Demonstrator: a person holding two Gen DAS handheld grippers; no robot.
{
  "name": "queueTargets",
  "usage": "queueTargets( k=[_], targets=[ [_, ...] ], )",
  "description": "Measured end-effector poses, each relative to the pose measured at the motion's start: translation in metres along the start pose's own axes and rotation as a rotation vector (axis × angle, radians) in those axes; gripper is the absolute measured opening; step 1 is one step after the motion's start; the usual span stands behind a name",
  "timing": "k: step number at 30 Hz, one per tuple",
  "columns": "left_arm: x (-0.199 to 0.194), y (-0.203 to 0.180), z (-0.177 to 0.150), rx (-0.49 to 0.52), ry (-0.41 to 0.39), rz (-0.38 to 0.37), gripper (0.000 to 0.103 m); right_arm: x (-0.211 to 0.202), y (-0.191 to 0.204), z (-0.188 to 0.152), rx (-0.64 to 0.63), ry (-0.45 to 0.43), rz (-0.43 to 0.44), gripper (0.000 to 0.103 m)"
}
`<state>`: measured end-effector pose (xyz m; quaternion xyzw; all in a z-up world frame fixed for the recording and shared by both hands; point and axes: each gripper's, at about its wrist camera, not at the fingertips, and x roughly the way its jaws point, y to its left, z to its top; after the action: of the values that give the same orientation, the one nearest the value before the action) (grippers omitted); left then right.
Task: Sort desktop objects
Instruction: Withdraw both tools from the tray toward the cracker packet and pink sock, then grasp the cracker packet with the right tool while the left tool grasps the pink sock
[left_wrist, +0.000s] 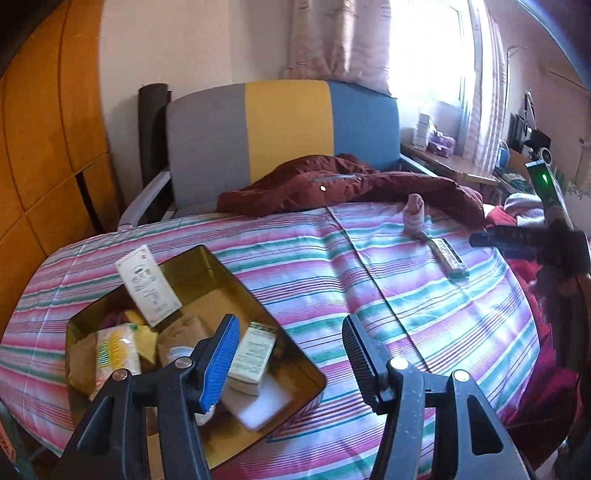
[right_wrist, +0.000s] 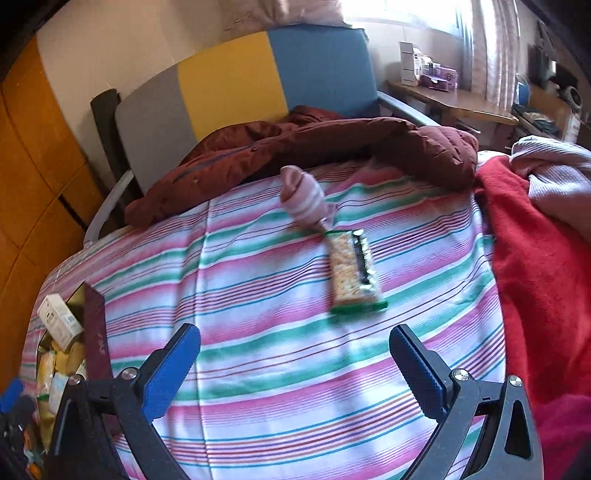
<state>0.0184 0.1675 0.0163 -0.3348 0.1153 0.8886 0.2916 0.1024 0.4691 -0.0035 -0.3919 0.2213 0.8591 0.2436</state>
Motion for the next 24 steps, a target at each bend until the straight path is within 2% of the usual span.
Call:
queueTargets(
  k=[8,15,23,24],
  targets=[
    [0.021,-0.021,0.002,0.035,0.041,-0.036,0.059,0.028,-0.022,0.026,0.024,0.031,-0.02,0.102],
    [0.042,-0.03,0.008,0.022,0.088,-0.072,0.059,0.065,-0.045,0.043,0.061,0.066,-0.057,0.101],
    [0.067,-0.051,0.022,0.031,0.135,-0.117,0.059,0.116,-0.054,0.048,0.002,0.113,-0.099,0.101],
    [0.07,-0.054,0.024,0.032,0.138,-0.121,0.059,0.12,-0.055,0.048,-0.008,0.115,-0.103,0.098]
  ],
)
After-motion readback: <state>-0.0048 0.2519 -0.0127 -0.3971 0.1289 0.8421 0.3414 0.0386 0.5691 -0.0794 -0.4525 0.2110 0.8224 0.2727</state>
